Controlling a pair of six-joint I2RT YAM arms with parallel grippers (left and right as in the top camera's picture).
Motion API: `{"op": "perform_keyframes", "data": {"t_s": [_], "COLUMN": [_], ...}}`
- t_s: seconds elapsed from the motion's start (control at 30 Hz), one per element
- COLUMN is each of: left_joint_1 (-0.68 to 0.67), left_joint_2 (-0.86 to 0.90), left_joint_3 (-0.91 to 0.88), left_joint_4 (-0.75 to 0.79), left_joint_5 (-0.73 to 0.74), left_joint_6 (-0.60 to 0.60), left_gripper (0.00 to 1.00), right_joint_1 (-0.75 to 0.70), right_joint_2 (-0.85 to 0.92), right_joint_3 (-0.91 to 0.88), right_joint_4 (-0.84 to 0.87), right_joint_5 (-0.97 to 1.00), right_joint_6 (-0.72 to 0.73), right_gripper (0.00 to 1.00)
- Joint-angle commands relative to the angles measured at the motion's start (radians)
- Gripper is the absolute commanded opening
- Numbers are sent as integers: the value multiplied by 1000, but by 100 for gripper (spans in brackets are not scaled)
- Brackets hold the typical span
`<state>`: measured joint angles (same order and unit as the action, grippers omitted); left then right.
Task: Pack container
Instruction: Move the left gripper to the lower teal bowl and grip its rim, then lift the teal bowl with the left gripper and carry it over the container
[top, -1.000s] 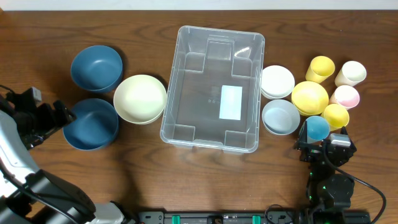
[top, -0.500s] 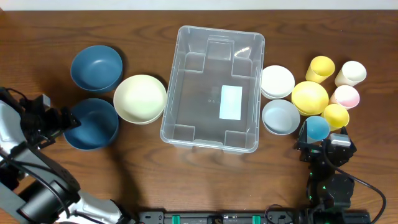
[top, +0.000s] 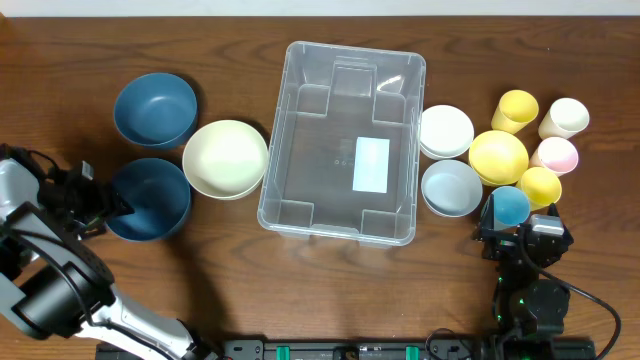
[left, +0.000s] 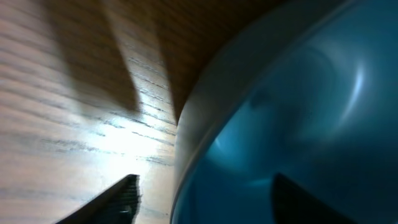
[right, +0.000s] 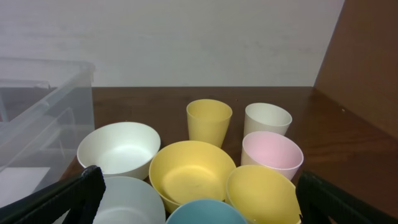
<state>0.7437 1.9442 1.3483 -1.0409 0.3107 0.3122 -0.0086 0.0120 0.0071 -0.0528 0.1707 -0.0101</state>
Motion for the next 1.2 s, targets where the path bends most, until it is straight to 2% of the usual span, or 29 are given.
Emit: {"op": "perform_keyframes", "data": {"t_s": [0.0,0.07,0.13,0.2,0.27,0.63,0.9,1.03,1.17], "left_joint_1": [4,4,4,4,4,4,1,-27,-93], "left_joint_2": [29,32,32,32,32,20,-7,-25,-50], "left_joint_3": [-8,-8,-8,-8,-8,34,281,462,609], "left_joint_4": [-7,-7,-5,-8,-16,-80,-257,-359,-373], "left_joint_5": [-2,-2,-2,-7,-24,-79,-101,-5,146], "left_joint_6": [9,9,9,9,9,7,-113,-120,-132], "left_gripper": [57,46,26,13,6,6,6,6,6], "right_joint_1": [10,10,10,10,10,10,10,10,10], "right_joint_2": [-7,-7,-7,-7,-7,-7,-7,-7,-7], "right_joint_3": [-2,-2,-2,-2,-2,-2,-2,-2,-2], "right_joint_4": [-3,-3,-3,-3,-3,-3,-3,-3,-3], "right_joint_5": [5,5,5,5,5,5,5,5,5], "right_joint_6": [13,13,13,13,13,13,13,13,13], "right_gripper": [99,99,99,99,99,99,99,99,99]}}
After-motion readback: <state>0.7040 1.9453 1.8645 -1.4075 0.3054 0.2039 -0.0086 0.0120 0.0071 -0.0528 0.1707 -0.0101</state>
